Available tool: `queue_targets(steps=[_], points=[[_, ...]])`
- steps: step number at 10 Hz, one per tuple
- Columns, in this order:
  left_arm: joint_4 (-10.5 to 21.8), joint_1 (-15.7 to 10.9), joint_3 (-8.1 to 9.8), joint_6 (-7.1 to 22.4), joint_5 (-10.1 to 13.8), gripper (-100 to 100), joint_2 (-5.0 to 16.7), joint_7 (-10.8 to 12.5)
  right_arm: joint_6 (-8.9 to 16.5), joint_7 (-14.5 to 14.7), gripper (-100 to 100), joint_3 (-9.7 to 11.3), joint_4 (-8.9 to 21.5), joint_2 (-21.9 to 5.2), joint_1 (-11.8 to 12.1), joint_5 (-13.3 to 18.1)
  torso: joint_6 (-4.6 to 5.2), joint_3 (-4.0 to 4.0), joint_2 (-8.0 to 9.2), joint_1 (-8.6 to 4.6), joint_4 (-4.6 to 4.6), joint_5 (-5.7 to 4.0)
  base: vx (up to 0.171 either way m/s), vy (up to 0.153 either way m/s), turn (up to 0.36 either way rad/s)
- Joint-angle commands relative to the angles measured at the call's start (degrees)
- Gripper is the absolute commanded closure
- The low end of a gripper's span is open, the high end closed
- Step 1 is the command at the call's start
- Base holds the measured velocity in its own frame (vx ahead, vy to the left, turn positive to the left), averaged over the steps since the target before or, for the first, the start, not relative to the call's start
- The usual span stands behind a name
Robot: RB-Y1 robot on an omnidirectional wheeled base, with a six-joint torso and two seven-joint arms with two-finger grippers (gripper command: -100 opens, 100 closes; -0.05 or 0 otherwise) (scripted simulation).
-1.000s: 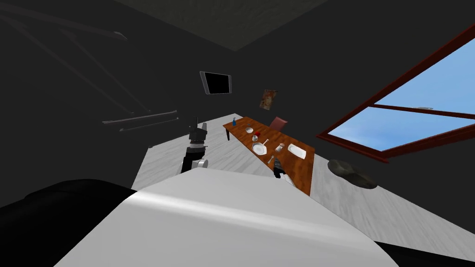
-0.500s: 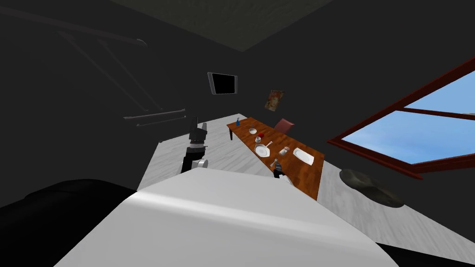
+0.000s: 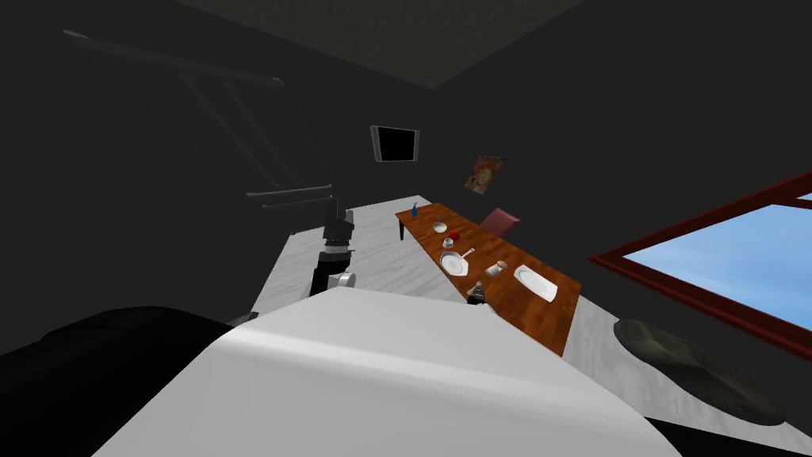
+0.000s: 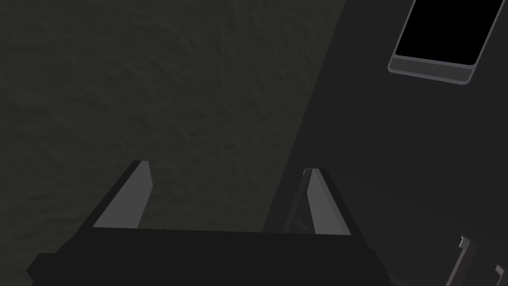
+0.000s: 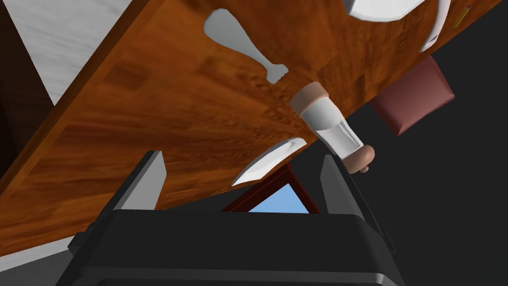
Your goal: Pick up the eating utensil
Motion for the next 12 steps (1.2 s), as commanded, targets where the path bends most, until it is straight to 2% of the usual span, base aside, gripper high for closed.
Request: queue_targets(steps=[1, 2, 3, 4, 5, 6, 7, 8, 10, 11, 12], points=[[0.0, 0.0, 0.00, 0.0, 0.0, 0, 0.0, 0.0, -0.3, -0.9, -100, -0.6, 2.8, 0.3, -0.6, 1.6, 0.00, 0.00, 0.00, 0.00, 0.00, 0.00, 0.013, -0.021, -0.007], [0.0, 0.0, 0.00, 0.0, 0.0, 0, 0.0, 0.0, 1.4, -2.1, -100, -1.3, 5.0, 0.4, -1.4, 4.2, 0.02, 0.02, 0.04, 0.09, 0.00, 0.01, 0.022, -0.025, 0.305], [0.0, 0.0, -0.01, 0.0, 0.0, 0, 0.0, 0.0, 1.4, -2.1, -100, -1.3, 6.5, 0.4, -1.4, 4.2, -0.05, 0.02, 0.02, 0.07, 0.02, 0.02, 0.034, -0.044, 0.189], [0.0, 0.0, 0.00, 0.0, 0.0, 0, 0.0, 0.0, 3.0, -3.3, -100, -2.0, 8.7, 0.6, -2.1, 6.6, 0.01, -0.01, -0.02, 0.02, 0.00, 0.01, 0.056, -0.064, 0.295], [0.0, 0.0, 0.00, 0.0, 0.0, 0, 0.0, 0.0, 3.0, -3.3, -100, -2.0, 10.3, 0.6, -2.1, 6.6, -0.04, -0.04, -0.09, -0.05, -0.01, -0.01, 0.048, -0.058, 0.138], [0.0, 0.0, 0.00, 0.0, 0.0, 0, 0.0, 0.0, 4.6, -4.3, -100, -2.6, 12.3, 0.8, -2.8, 8.9, 0.02, -0.05, -0.09, -0.03, -0.02, -0.01, 0.049, -0.048, 0.245], [0.0, 0.0, 0.00, 0.0, 0.0, 0, 0.0, 0.0, 4.6, -4.3, -100, -2.6, 13.9, 0.8, -2.8, 8.9, -0.03, -0.06, -0.11, -0.01, -0.01, 0.00, 0.040, -0.049, 0.147], [0.0, 0.0, 0.00, 0.0, 0.0, 0, 0.0, 0.0, 6.0, -5.4, -100, -3.3, 15.4, 1.0, -3.4, 10.8, 0.03, -0.04, -0.07, 0.00, -0.02, 0.00, 0.060, -0.059, 0.222], [0.0, 0.0, 0.00, 0.0, 0.0, 0, 0.0, 0.0, 6.0, -5.4, -100, -3.3, 17.4, 1.0, -3.4, 11.2, 0.01, -0.07, -0.11, -0.04, -0.03, -0.01, 0.033, -0.048, 0.092], [0.0, 0.0, 0.00, 0.0, 0.0, 0, 0.0, 0.0, 7.3, -6.3, -100, -3.9, 19.8, 1.3, -4.0, 13.3, 0.03, -0.02, -0.03, 0.07, -0.02, 0.01, 0.037, -0.039, 0.250], [0.0, 0.0, 0.00, 0.0, 0.0, 0, 0.0, 0.0, 7.3, -6.3, -100, -3.9, 20.4, 1.3, -4.0, 13.3, -0.02, -0.03, -0.06, 0.05, 0.00, 0.02, 0.036, -0.052, 0.149]])
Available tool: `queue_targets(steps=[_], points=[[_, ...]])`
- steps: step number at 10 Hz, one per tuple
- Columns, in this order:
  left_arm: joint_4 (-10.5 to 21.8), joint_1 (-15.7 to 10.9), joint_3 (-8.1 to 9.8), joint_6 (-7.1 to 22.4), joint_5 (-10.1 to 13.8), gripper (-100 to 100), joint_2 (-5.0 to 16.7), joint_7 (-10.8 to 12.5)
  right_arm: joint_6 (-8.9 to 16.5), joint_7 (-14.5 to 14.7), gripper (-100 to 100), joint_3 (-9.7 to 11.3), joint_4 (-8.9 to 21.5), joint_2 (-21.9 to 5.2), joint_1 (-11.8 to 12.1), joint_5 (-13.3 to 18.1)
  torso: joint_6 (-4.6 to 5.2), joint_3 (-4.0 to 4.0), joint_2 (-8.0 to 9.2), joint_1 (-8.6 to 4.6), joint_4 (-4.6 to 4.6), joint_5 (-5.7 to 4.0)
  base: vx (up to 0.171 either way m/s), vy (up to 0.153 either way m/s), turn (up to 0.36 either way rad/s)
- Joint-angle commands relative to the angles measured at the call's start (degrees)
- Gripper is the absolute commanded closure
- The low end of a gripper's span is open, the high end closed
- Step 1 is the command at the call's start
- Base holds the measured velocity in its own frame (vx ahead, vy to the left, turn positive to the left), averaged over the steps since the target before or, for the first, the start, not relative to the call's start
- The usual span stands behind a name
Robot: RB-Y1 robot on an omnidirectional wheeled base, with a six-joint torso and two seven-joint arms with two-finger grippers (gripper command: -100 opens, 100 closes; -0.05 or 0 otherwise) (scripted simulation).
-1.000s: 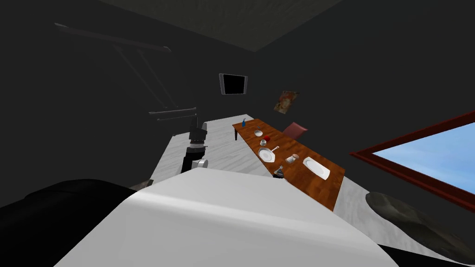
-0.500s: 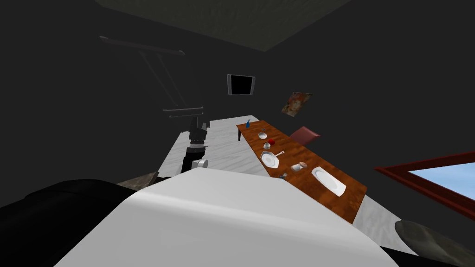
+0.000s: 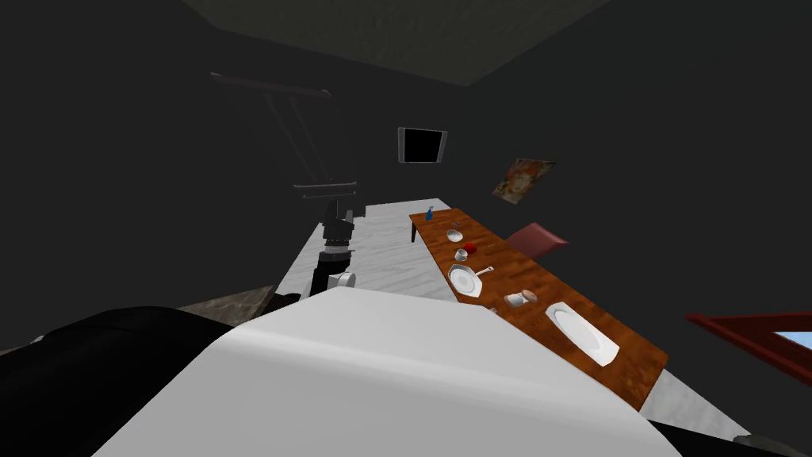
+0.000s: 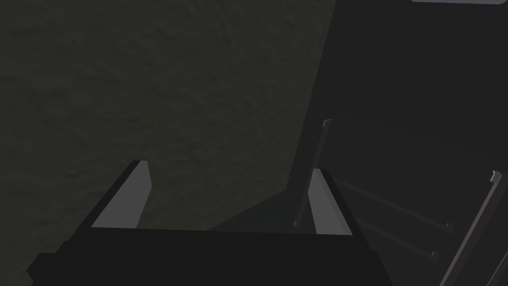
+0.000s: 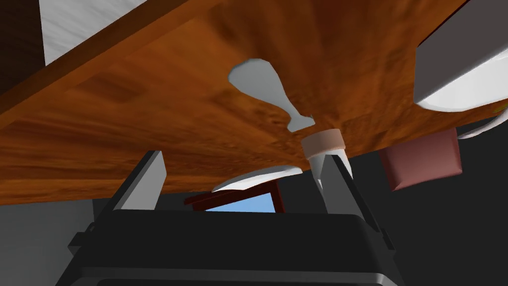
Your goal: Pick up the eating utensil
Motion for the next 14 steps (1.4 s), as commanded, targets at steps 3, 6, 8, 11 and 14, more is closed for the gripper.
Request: queue_targets(steps=[3, 6, 8, 11, 14], points=[[0.0, 0.0, 0.00, 0.0, 0.0, 0, 0.0, 0.0, 2.4, -1.7, -100, -1.3, 5.6, 0.4, -1.2, 3.8, 0.01, -0.04, -0.06, -0.05, -0.02, -0.01, 0.051, -0.066, 0.177], [0.0, 0.0, 0.00, 0.0, 0.0, 0, 0.0, 0.0, 3.4, -2.4, -100, -1.7, 9.6, 0.7, -1.6, 5.5, -0.03, -0.06, -0.11, -0.02, -0.01, -0.01, 0.054, -0.060, 0.143], [0.0, 0.0, 0.00, 0.0, 0.0, 0, 0.0, 0.0, 4.9, -3.6, -100, -2.6, 14.0, 1.1, -2.3, 8.2, -0.02, -0.05, -0.09, -0.09, -0.01, -0.02, 0.054, -0.098, 0.205], [0.0, 0.0, 0.01, 0.0, 0.0, 0, 0.0, 0.0, 5.4, -4.0, -100, -2.9, 15.6, 1.3, -2.5, 9.2, 0.02, -0.08, -0.13, -0.12, -0.03, -0.03, 0.053, -0.081, 0.066], [0.0, 0.0, 0.00, 0.0, 0.0, 0, 0.0, 0.0, 6.2, -4.7, -100, -3.3, 18.1, 1.6, -3.1, 10.8, 0.01, -0.04, -0.08, -0.02, -0.01, 0.00, 0.046, -0.061, 0.092]])
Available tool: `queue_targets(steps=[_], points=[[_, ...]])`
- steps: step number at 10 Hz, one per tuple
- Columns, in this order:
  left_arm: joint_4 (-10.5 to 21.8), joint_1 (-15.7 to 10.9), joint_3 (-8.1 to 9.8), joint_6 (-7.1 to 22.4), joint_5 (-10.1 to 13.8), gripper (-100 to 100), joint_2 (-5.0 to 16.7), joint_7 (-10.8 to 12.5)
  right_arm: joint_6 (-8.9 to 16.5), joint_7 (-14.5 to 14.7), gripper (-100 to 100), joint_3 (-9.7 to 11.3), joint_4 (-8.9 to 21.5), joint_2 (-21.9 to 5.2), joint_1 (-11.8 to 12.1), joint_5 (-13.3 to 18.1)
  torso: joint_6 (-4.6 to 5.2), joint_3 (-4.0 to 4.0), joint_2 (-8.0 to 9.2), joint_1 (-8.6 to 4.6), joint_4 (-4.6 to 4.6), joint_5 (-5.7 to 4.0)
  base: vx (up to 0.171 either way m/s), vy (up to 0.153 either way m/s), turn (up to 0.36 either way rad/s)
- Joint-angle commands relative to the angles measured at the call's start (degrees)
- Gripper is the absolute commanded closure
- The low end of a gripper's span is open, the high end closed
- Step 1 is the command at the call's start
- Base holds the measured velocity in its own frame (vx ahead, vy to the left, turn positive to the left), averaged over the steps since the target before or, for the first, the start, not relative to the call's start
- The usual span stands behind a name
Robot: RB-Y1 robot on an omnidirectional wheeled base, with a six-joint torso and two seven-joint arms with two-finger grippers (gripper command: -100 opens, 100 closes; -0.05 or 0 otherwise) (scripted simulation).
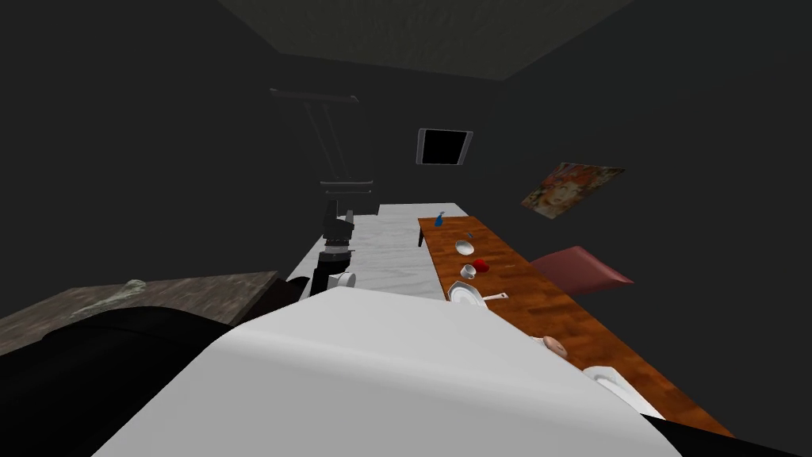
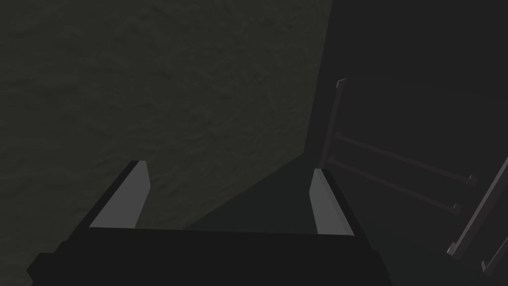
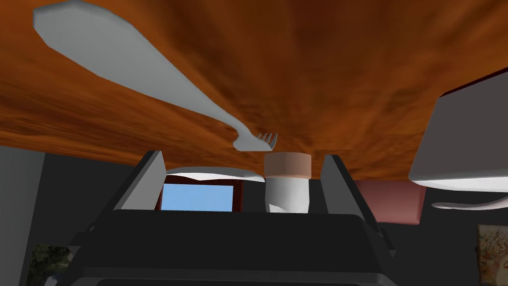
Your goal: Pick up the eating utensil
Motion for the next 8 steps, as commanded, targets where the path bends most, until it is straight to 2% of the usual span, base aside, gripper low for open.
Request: queue_targets(steps=[1, 2, 3, 4, 6, 7, 8], points=[[0.0, 0.0, 0.00, 0.0, 0.0, 0, 0.0, 0.0, 0.0, 0.0, -100, 0.0, 0.0, 0.0, 0.0, 0.0, 0.00, 0.00, 0.00, 0.00, 0.00, 0.00, 0.029, -0.034, 0.014], [0.0, 0.0, 0.00, 0.0, 0.0, 0, 0.0, 0.0, 0.0, 0.0, 0, 0.0, 0.0, 0.0, 0.0, 0.0, 0.01, 0.04, 0.08, 0.14, 0.01, 0.02, 0.005, -0.007, -0.001], [0.0, 0.0, -0.01, 0.0, 0.0, 0, 0.0, 0.0, 0.7, -1.9, -100, 0.8, -0.1, 0.7, 1.0, 0.7, 0.01, 0.08, 0.16, 0.24, 0.03, 0.05, 0.019, -0.035, 0.091], [0.0, 0.0, -0.01, 0.0, 0.0, 0, 0.0, 0.0, 1.3, -3.6, -100, 1.6, -0.1, 1.5, 2.0, 1.3, 0.00, 0.09, 0.15, 0.18, 0.03, 0.04, 0.045, -0.067, 0.117], [0.0, 0.0, 0.00, 0.0, 0.0, 0, 0.0, 0.0, 1.3, -3.9, -100, 1.6, 0.6, 1.5, 2.0, 1.3, 0.02, 0.05, 0.09, 0.05, 0.01, 0.01, 0.022, -0.054, 0.009], [0.0, 0.0, 0.00, 0.0, 0.0, 0, 0.0, 0.0, 1.3, -3.9, -100, 1.6, -0.1, 1.5, 2.0, 1.3, 0.02, 0.09, 0.16, 0.14, 0.02, 0.02, -0.005, -0.010, -0.006], [0.0, 0.0, -0.01, 0.0, 0.0, 0, 0.0, 0.0, 1.9, -5.8, -100, 2.4, -0.2, 2.3, 2.9, 2.0, 0.01, 0.12, 0.22, 0.24, 0.04, 0.05, 0.007, -0.032, 0.078]])
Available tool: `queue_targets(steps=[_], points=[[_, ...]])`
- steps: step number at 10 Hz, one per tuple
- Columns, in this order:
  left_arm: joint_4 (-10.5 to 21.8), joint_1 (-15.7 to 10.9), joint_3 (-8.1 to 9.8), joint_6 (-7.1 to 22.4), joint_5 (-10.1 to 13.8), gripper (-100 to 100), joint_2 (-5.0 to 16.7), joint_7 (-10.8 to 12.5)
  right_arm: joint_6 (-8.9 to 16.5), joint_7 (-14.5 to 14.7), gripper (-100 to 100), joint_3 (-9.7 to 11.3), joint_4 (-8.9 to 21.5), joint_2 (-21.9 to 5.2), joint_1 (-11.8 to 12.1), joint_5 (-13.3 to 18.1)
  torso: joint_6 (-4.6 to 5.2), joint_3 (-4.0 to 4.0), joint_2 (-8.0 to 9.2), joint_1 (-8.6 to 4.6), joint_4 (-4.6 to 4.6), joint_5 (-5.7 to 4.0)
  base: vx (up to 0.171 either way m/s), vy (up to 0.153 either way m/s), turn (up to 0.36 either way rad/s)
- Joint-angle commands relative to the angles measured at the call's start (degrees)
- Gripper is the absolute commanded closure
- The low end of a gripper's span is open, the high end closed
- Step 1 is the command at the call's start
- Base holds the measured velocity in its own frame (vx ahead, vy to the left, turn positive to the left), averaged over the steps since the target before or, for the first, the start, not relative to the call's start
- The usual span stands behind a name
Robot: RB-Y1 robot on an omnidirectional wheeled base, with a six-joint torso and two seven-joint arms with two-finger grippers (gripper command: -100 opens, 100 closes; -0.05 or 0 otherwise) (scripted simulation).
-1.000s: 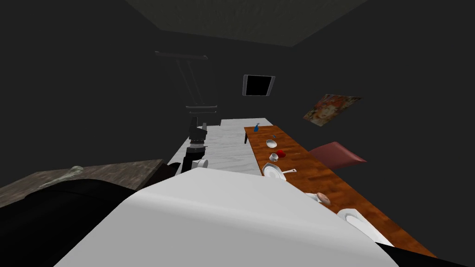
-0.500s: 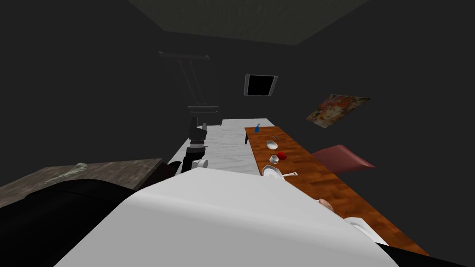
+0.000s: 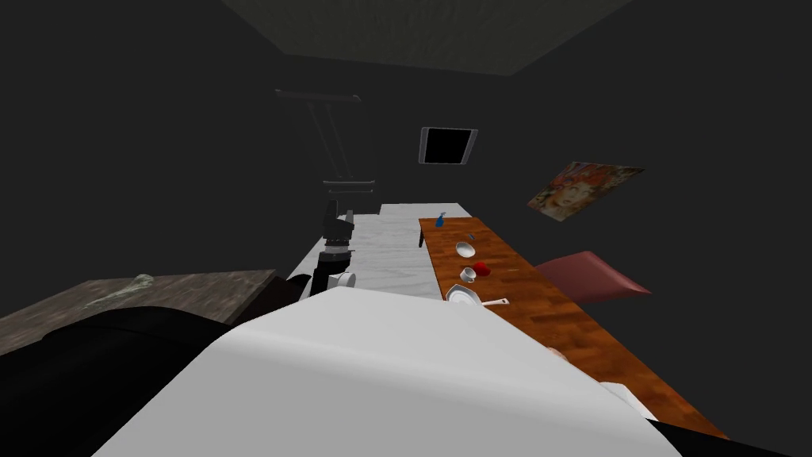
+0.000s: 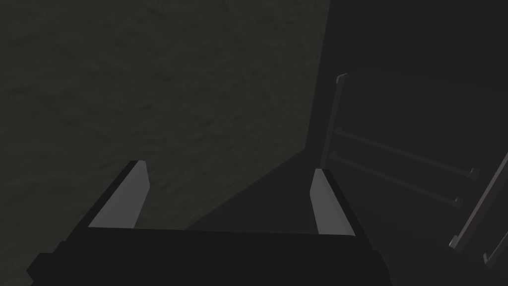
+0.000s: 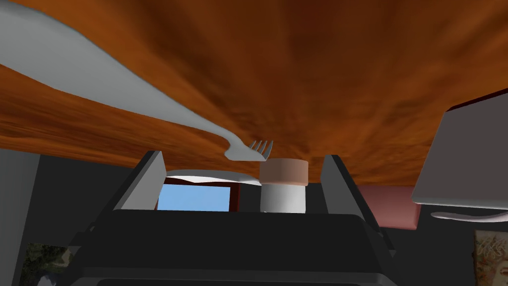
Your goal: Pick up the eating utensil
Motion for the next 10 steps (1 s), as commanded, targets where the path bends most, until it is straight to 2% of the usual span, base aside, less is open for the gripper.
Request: queue_targets(steps=[1, 3, 5, 7, 8, 10], points=[[0.0, 0.0, 0.00, 0.0, 0.0, 0, 0.0, 0.0, 1.0, -2.5, -100, 1.0, -1.1, 1.3, 1.8, 0.6, 0.00, 0.00, 0.00, 0.00, 0.00, 0.00, 0.019, -0.076, 0.127], [0.0, 0.0, 0.01, 0.0, 0.0, 0, 0.0, 0.0, 1.0, -2.5, -100, 1.0, -1.1, 1.3, 1.8, 0.6, 0.02, -0.03, -0.05, -0.12, -0.01, -0.03, 0.021, -0.045, 0.010], [0.0, 0.0, 0.00, 0.0, 0.0, 0, 0.0, 0.0, 2.3, -6.3, -100, 2.6, -1.3, 2.8, 3.8, 1.9, 0.01, -0.04, -0.06, -0.01, -0.02, 0.00, 0.027, -0.058, 0.093], [0.0, 0.0, 0.01, 0.0, 0.0, 0, 0.0, 0.0, 2.3, -6.3, -100, 2.6, -1.3, 2.8, 3.8, 1.9, 0.01, -0.04, -0.07, -0.15, -0.02, -0.03, 0.018, -0.050, 0.019], [0.0, 0.0, 0.00, 0.0, 0.0, 0, 0.0, 0.0, 2.9, -8.2, -100, 3.4, -1.4, 3.5, 4.8, 2.5, 0.02, -0.03, -0.05, -0.02, -0.01, -0.01, 0.015, -0.031, 0.073], [0.0, 0.0, 0.00, 0.0, 0.0, 0, 0.0, 0.0, 2.9, -8.2, -100, 3.4, -1.4, 3.5, 4.8, 2.5, 0.01, -0.03, -0.05, -0.01, -0.01, 0.00, 0.013, -0.027, 0.016]])
